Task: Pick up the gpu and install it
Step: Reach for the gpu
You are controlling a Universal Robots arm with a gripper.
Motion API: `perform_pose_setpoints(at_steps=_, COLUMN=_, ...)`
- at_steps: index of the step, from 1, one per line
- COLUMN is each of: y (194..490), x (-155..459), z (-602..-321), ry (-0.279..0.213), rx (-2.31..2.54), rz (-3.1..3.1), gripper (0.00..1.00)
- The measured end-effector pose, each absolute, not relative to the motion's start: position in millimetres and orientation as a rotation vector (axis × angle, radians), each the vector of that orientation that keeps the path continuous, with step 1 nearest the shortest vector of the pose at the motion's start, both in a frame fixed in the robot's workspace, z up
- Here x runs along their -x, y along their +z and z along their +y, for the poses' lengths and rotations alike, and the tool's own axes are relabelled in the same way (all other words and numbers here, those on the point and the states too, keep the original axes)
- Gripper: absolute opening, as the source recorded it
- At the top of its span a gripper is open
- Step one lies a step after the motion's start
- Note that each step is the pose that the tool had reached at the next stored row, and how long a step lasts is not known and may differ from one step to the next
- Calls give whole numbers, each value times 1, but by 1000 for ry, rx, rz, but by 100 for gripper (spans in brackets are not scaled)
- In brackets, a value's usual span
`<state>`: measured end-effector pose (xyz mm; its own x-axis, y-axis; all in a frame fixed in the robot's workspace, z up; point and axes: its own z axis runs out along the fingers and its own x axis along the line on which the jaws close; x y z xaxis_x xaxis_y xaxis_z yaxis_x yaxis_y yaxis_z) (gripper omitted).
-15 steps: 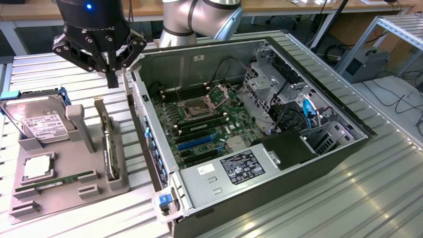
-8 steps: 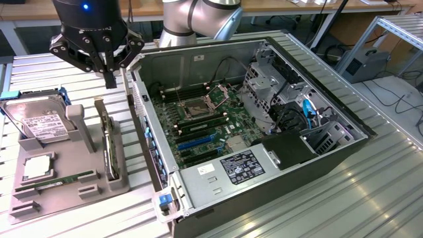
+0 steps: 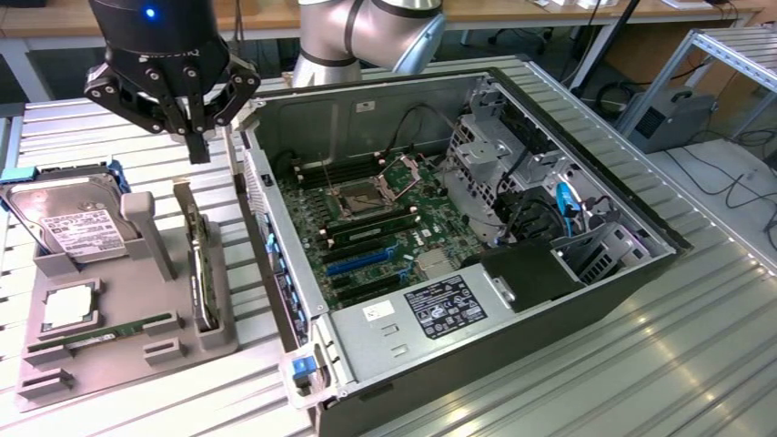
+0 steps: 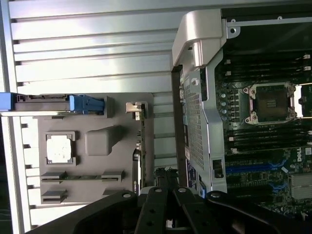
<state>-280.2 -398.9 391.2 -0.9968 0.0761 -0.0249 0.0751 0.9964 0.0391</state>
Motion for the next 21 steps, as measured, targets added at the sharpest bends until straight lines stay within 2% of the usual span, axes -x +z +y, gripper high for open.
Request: perform_pose_setpoints(at_steps=21, y=391, x=289, z=-399, ry=59, rx=-118, rz=3112, gripper=11)
